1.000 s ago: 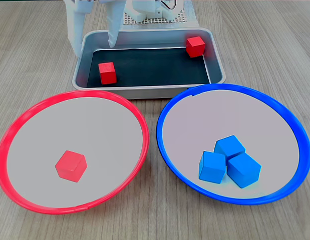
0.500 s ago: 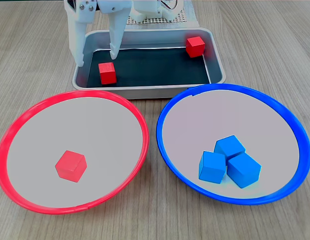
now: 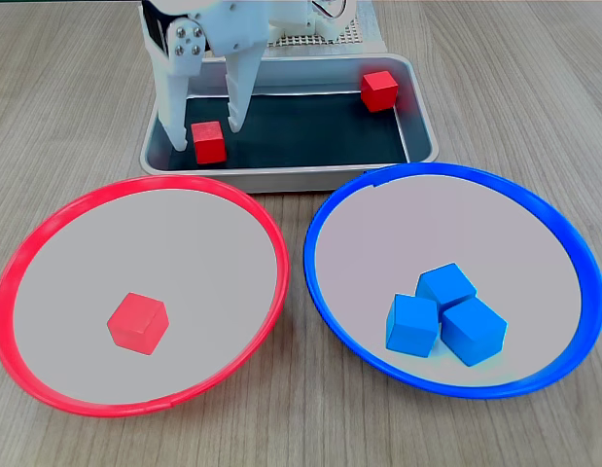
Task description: Move six blocks tray to matching dishes
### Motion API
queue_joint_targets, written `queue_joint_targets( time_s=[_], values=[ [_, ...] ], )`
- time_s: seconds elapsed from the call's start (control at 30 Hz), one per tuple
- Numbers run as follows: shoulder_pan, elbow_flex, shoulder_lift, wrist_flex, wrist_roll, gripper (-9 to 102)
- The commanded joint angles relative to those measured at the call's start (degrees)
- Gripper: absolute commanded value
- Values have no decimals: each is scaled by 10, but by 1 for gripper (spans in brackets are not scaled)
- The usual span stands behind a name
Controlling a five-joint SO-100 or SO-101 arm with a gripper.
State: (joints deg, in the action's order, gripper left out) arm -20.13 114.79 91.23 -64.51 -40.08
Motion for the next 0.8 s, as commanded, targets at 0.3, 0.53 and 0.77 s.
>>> queue_joint_targets(
  time_s=[0.3, 0.53, 0.77],
  values=[
    [2, -27, -25, 8, 8, 2],
    [38, -46, 13, -27, 36, 0],
    [117, -111, 104, -95, 156, 0]
  ],
)
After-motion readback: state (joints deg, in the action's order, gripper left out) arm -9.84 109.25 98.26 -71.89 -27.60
